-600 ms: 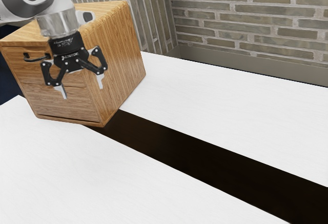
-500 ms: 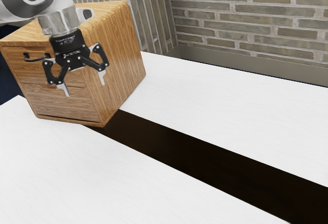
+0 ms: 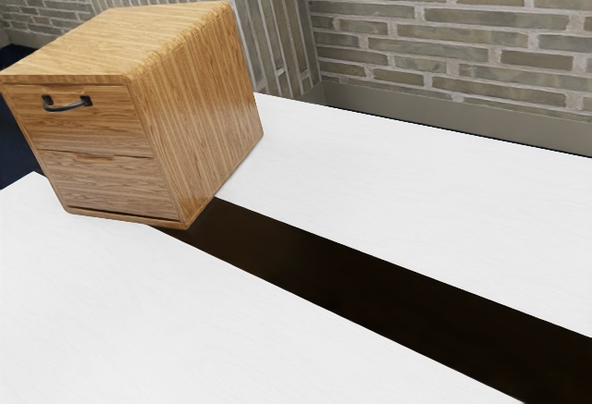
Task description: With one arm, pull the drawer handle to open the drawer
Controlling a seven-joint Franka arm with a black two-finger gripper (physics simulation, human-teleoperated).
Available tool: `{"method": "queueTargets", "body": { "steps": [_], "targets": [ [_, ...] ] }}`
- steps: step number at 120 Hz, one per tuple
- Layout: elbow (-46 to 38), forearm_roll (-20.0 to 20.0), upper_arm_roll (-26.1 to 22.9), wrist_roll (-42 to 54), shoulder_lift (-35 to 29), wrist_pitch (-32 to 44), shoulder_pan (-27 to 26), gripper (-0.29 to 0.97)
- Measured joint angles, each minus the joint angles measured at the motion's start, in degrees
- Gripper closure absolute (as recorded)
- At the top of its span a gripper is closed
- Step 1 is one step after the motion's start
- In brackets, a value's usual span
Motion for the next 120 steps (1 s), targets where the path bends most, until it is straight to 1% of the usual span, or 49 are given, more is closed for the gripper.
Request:
{"method": "queueTargets", "body": {
  "steps": [7,18,23,26,34,38,42,50,58,66,78,92,102,120],
  "targets": [
    [-1.3,0.12,4.21,-0.75,0.14,-0.64,0.13,0.0],
    [-1.89,-0.22,8.8,-1.38,0.88,-0.34,-0.24,0.0],
    [-3.74,-3.42,13.27,-1.55,0.83,0.71,-1.68,0.0],
    [-5.72,-5.68,15.71,-1.54,0.44,1.81,-1.51,0.0],
    [-9.27,-9.43,18.09,-1.33,-0.36,5.11,0.52,0.07],
    [-12.79,-10.8,17.84,-1.11,-1.48,7.45,0.6,0.1],
    [-15.8,-11.74,16.56,-0.9,-2.49,10.07,0.43,0.12],
    [-18.59,-12.87,14.06,-0.28,-4.02,14.35,-0.54,0.16],
    [-20.15,-12.69,11.79,0.56,-6.65,17.33,-0.73,0.19],
    [-20.28,-12.77,10.84,1.5,-7.66,19.53,-0.74,0.23],
    [-20.6,-11.78,10.33,2.71,-7.92,23.62,-0.68,0.27],
    [-20.77,-10.39,8.82,3.59,-6.65,27.28,-0.72,0.3],
    [-20.79,-10.14,9.58,4.12,-5.19,28.91,-0.85,0.31],
    [-20.57,-11.1,15.33,4.51,-7.03,29.72,-0.64,0.3]
  ]
}}
